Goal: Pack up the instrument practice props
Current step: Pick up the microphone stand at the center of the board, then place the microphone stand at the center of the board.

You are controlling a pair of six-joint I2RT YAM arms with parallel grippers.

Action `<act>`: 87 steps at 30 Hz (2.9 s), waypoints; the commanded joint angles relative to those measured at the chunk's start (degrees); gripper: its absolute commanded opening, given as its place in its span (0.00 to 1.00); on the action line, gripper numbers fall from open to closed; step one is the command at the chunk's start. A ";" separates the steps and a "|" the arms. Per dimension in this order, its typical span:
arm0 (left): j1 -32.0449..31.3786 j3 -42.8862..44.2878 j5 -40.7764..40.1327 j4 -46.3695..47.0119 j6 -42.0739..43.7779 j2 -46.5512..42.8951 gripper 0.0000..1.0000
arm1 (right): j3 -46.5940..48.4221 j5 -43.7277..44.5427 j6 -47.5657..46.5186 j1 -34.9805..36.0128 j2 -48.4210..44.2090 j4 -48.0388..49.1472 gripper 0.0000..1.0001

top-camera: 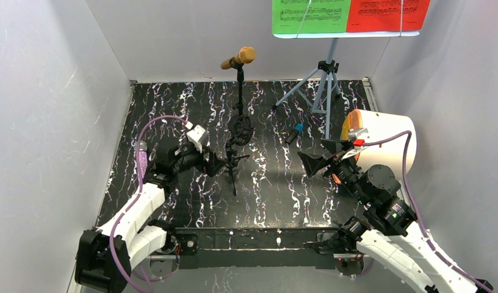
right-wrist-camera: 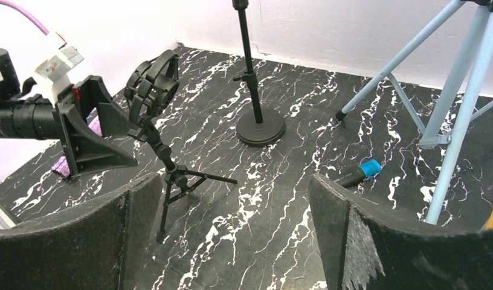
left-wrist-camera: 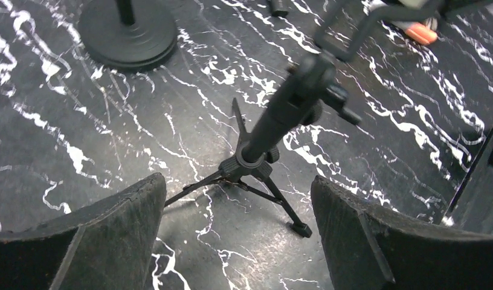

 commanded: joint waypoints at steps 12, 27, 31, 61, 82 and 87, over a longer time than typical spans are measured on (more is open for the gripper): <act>-2.60 -3.01 15.37 25.10 15.41 10.74 0.70 | -0.07 -1.36 -1.66 -0.23 -0.26 3.58 0.99; -3.85 -0.62 19.42 33.18 13.91 18.76 0.38 | 0.44 -0.86 -1.93 -0.23 -0.04 2.83 0.99; -3.98 -1.05 19.84 33.43 13.99 19.29 0.20 | 0.63 -0.83 -1.93 -0.22 0.29 2.61 0.99; 22.10 4.06 -37.50 28.38 10.51 0.07 0.00 | 0.32 -3.09 -1.55 -0.23 1.27 2.15 0.99; 35.69 23.66 -25.33 49.34 4.95 40.93 0.00 | 0.35 -7.74 -3.57 -0.22 4.59 2.96 0.99; 36.09 23.10 -26.19 50.40 4.97 44.70 0.00 | 0.50 -8.69 -4.26 -0.25 5.67 2.94 0.99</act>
